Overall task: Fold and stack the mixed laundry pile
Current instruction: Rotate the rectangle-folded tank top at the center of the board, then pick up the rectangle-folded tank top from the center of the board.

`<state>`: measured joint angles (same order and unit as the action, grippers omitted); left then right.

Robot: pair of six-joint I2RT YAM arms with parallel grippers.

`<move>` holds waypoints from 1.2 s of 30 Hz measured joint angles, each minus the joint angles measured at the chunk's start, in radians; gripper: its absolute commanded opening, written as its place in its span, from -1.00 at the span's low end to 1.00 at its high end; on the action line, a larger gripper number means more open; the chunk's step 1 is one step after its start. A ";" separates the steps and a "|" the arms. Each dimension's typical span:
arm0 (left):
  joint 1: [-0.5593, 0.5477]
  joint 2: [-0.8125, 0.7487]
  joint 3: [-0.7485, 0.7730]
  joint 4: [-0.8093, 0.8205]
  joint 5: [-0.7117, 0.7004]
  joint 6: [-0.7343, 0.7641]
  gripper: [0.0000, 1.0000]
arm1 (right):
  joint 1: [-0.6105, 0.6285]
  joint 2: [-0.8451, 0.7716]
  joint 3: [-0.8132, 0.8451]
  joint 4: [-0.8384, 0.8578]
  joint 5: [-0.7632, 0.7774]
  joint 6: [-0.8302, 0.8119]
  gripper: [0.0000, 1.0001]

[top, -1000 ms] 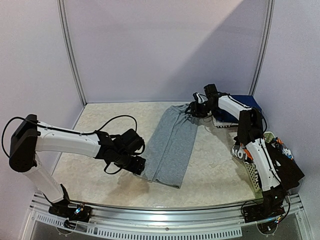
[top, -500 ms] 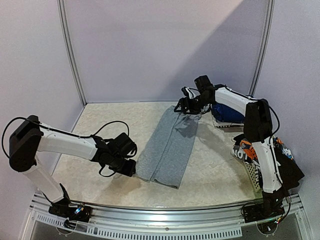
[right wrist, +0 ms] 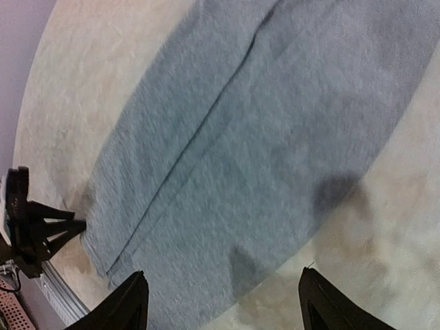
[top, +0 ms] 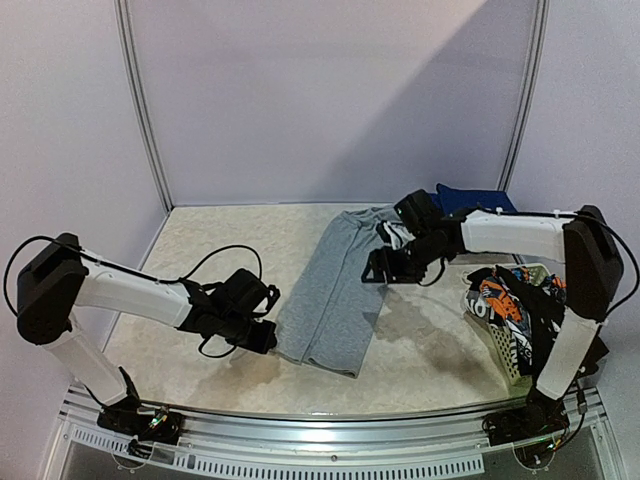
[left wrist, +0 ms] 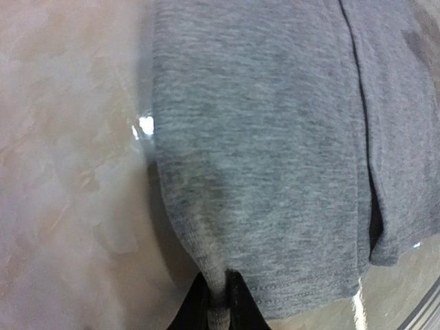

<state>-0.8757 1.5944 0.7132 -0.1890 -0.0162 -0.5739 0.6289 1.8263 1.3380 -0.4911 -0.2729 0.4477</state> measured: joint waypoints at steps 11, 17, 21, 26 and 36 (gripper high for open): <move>-0.005 -0.014 -0.072 0.143 0.071 -0.029 -0.91 | 0.289 -0.271 -0.477 0.179 0.071 0.307 0.36; -0.019 -0.015 -0.094 0.193 0.072 -0.054 -0.93 | 0.388 -0.296 -0.576 0.293 0.104 0.447 0.16; -0.043 -0.026 -0.111 0.213 0.060 -0.080 -0.94 | 0.420 -0.286 -0.615 0.373 0.110 0.512 0.07; -0.108 -0.073 -0.137 0.175 0.031 -0.113 -0.94 | 0.445 -0.257 -0.639 0.435 0.121 0.565 -0.07; -0.138 -0.108 -0.153 0.132 -0.029 -0.141 -0.94 | 0.471 -0.265 -0.679 0.463 0.158 0.625 -0.04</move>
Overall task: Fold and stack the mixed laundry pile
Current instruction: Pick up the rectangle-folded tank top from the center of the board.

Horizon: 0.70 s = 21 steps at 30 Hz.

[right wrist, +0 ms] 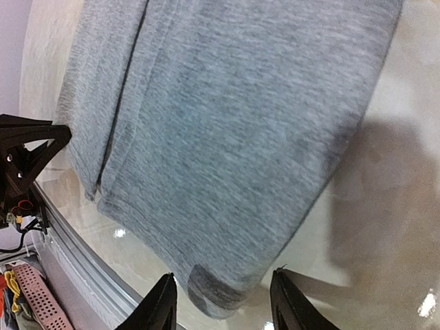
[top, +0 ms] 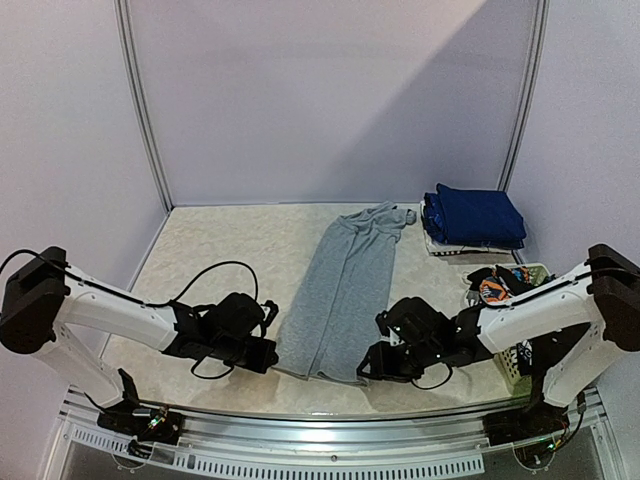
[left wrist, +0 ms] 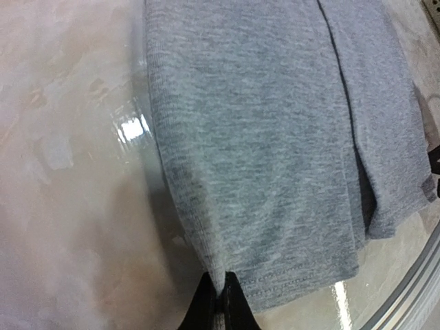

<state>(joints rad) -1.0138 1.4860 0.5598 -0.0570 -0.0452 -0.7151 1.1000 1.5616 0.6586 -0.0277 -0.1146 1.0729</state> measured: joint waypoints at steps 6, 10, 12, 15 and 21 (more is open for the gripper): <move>0.000 0.002 0.000 0.001 -0.007 0.000 -0.95 | 0.034 -0.032 -0.026 -0.012 0.009 0.024 -0.10; -0.001 0.005 0.004 0.000 -0.010 0.002 -0.95 | 0.045 -0.015 -0.022 0.003 0.007 0.026 -0.35; -0.001 0.007 0.006 -0.001 -0.012 0.004 -0.95 | 0.045 -0.005 -0.019 0.009 0.008 0.032 -0.39; -0.001 0.007 0.006 -0.001 -0.013 0.004 -0.95 | 0.045 -0.003 -0.018 0.003 0.013 0.036 -0.47; -0.001 0.007 0.006 -0.001 -0.013 0.004 -0.96 | 0.046 0.000 -0.016 -0.010 0.017 0.035 -0.68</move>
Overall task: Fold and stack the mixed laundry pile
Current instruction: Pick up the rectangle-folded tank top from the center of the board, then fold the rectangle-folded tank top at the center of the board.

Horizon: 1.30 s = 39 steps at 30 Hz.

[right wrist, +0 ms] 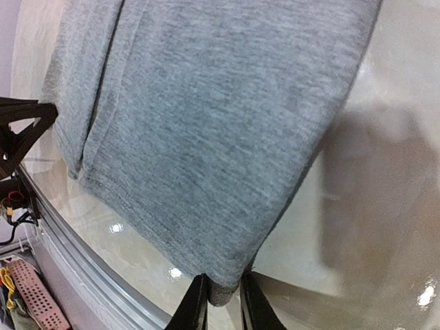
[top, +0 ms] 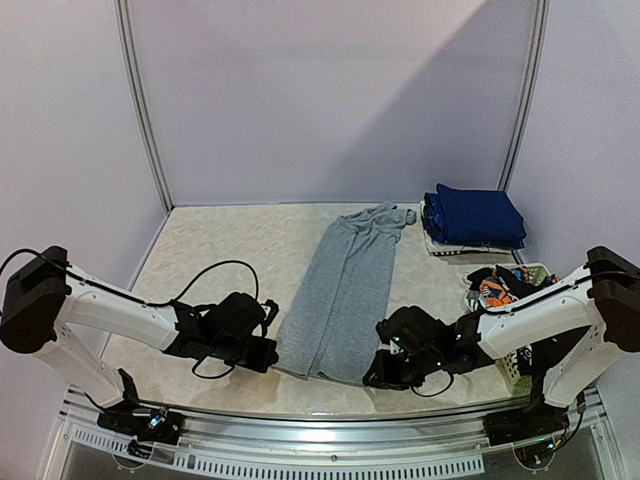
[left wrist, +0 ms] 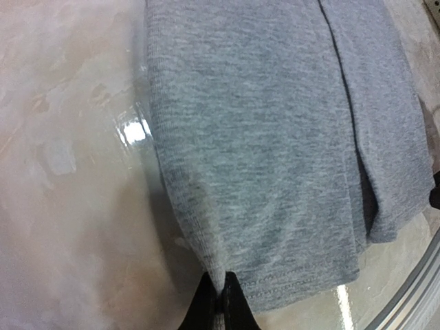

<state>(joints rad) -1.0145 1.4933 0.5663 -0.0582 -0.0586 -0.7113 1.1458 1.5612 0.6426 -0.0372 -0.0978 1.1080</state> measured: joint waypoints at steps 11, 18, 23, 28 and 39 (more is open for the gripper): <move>-0.011 0.001 0.000 0.004 0.001 -0.008 -0.97 | 0.009 0.016 0.000 0.010 -0.008 -0.006 -1.00; -0.077 0.001 0.004 -0.002 0.003 -0.048 -0.98 | 0.019 -0.055 -0.006 -0.107 -0.005 -0.017 -1.00; -0.145 -0.014 0.022 -0.042 0.004 -0.076 -0.98 | 0.037 -0.183 -0.020 -0.208 -0.002 -0.017 -1.00; -0.160 -0.037 0.046 -0.072 -0.001 -0.092 -1.00 | 0.040 -0.211 -0.022 -0.244 0.011 -0.018 -1.00; -0.161 -0.080 0.159 -0.165 -0.080 -0.084 -1.00 | 0.041 -0.233 0.063 -0.366 0.135 -0.053 -1.00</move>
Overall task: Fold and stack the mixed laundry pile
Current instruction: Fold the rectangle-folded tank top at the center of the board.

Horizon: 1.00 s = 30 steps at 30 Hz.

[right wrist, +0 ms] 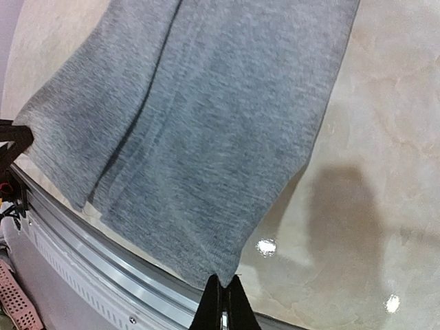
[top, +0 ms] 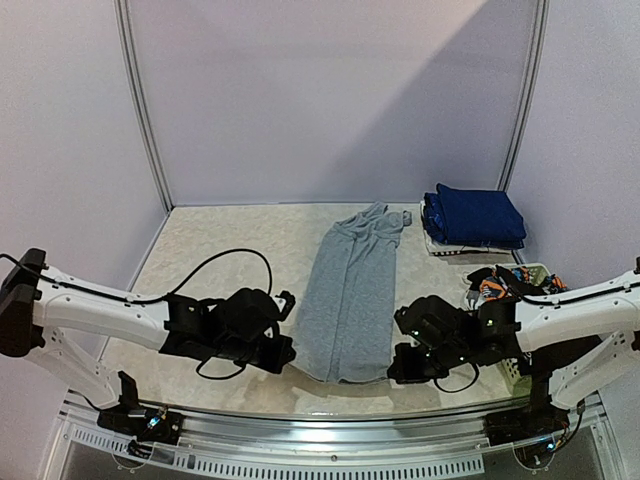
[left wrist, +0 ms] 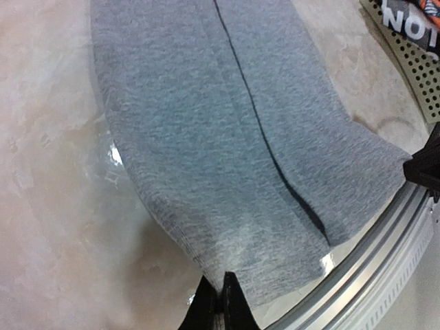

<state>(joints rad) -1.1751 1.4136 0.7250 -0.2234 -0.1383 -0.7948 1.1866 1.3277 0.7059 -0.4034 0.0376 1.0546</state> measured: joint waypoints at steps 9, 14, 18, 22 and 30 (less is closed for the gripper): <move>0.032 0.042 0.148 -0.062 -0.061 0.060 -1.00 | -0.044 -0.012 0.127 -0.111 0.135 -0.066 -1.00; 0.077 0.093 0.228 -0.083 -0.077 0.105 -1.00 | -0.099 -0.006 0.187 -0.152 0.167 -0.119 -1.00; 0.119 0.124 0.293 -0.106 -0.084 0.143 -1.00 | -0.139 0.033 0.261 -0.179 0.188 -0.166 -1.00; 0.158 0.153 0.358 -0.120 -0.083 0.179 -1.00 | -0.179 0.073 0.323 -0.204 0.201 -0.209 -1.00; 0.229 0.245 0.495 -0.154 -0.074 0.236 -1.00 | -0.275 0.137 0.420 -0.233 0.213 -0.295 -1.00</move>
<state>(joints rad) -0.9466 1.6581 1.2198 -0.3779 -0.2119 -0.5587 0.9112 1.4643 1.1263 -0.6365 0.2508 0.7597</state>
